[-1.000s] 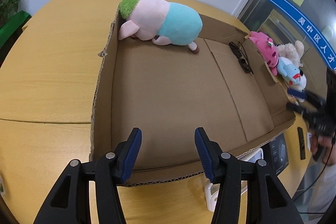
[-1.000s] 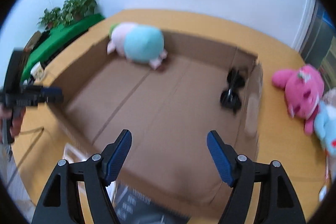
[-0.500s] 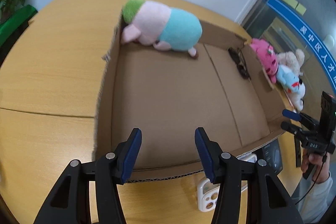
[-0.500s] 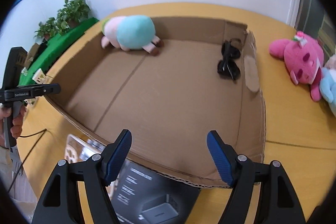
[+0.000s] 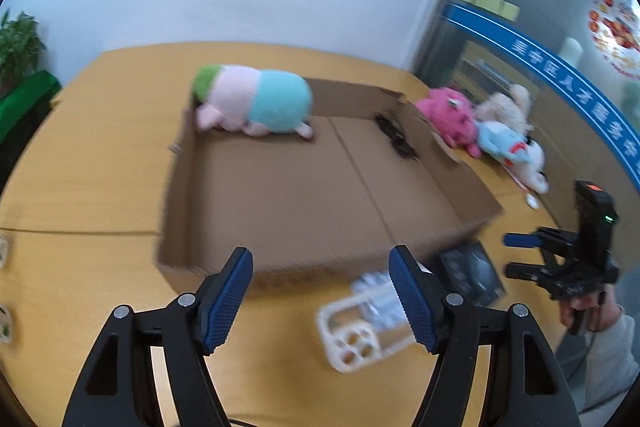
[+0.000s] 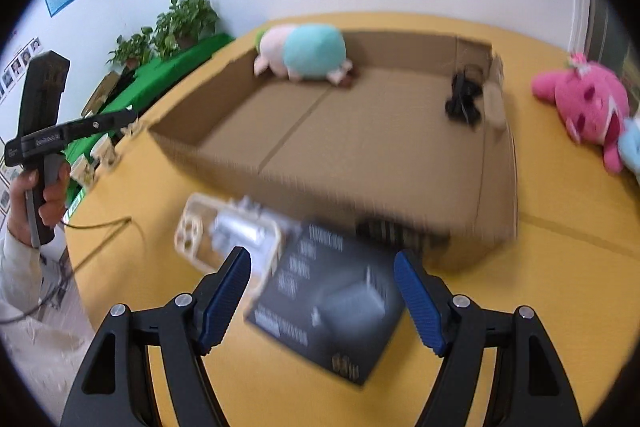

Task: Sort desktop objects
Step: 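Move the left gripper toward the black UGREEN charger box, then close the left gripper on the sides of the charger box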

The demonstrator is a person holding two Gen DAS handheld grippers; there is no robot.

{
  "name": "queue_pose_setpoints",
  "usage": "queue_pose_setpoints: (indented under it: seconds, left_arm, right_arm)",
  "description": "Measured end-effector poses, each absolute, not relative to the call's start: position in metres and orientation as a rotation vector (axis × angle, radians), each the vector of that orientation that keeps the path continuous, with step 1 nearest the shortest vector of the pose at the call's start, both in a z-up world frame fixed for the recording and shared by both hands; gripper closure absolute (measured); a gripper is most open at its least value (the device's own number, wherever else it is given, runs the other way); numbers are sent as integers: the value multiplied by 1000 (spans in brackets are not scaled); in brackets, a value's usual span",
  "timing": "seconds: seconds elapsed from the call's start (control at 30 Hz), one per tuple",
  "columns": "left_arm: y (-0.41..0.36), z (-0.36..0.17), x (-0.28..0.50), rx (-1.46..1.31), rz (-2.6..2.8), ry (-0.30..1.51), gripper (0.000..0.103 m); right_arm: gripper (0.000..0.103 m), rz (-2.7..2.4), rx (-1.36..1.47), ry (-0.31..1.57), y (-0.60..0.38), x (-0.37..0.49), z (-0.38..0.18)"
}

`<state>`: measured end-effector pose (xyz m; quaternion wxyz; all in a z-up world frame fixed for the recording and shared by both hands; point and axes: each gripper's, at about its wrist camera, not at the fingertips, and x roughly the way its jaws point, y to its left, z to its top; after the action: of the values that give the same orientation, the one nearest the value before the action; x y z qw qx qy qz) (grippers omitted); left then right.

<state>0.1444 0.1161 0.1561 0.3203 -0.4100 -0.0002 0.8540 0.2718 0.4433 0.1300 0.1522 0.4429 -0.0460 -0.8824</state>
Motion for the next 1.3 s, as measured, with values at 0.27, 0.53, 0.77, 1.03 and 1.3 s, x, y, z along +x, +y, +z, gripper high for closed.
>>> queue_pose_setpoints:
  seconds: [0.27, 0.53, 0.77, 1.03, 1.3]
  left_arm:
    - [174, 127, 176, -1125, 2010, -68, 34]
    - [269, 90, 186, -1208, 1807, -80, 34]
    - [311, 69, 187, -1235, 1739, -66, 36]
    - [295, 73, 232, -1258, 1567, -16, 44]
    - [261, 82, 220, -1242, 1704, -53, 44]
  right_arm:
    - [29, -2449, 1228, -444, 478, 274, 101]
    - [25, -2375, 1214, -430, 474, 286, 85]
    - [21, -2367, 1186, -276, 464, 298, 82]
    - [20, -2245, 1192, -134, 409, 335, 69]
    - [20, -2332, 1258, -28, 393, 357, 57]
